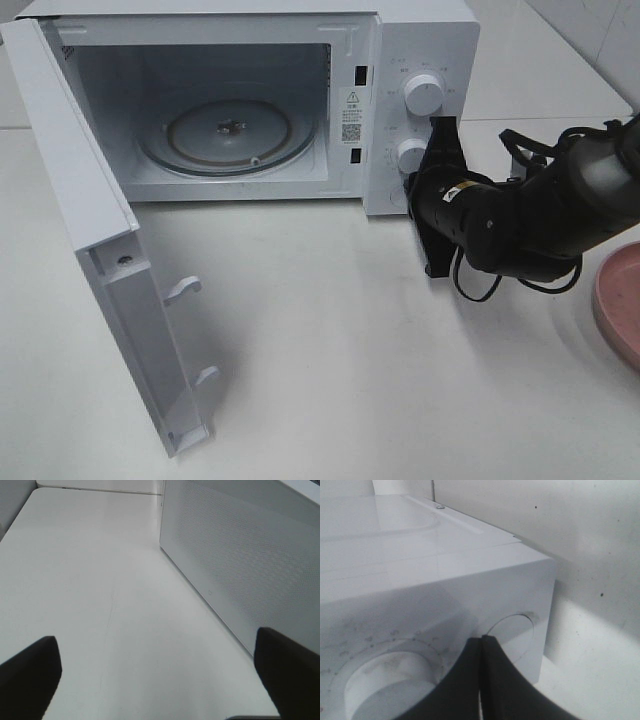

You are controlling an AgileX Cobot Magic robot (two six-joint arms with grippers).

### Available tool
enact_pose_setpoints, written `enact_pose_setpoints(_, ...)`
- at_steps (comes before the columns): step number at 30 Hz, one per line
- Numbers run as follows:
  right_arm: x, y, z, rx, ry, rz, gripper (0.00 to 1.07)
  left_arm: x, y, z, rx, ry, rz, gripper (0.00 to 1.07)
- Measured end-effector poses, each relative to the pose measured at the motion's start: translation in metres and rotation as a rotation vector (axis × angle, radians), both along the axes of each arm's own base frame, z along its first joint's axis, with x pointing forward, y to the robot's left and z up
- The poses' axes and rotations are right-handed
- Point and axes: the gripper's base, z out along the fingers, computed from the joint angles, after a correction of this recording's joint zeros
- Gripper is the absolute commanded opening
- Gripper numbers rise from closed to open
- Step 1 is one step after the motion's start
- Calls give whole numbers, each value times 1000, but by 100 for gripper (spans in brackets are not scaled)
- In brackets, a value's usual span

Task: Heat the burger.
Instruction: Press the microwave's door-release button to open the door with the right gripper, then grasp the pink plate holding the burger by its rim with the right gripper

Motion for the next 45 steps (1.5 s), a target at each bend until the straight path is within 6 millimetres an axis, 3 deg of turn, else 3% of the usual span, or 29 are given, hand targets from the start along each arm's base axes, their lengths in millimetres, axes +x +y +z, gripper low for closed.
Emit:
enact_pose_setpoints(19,-51,-10,20,-163,143,257,0,0,0,0,0,0,0,102)
enact_pose_setpoints(31,-78,-11,46,-521,238,659,3,0,0,0,0,0,0,102)
enact_pose_setpoints(45,-118,-24,62,-976,310,1308,6,0,0,0,0,0,0,102)
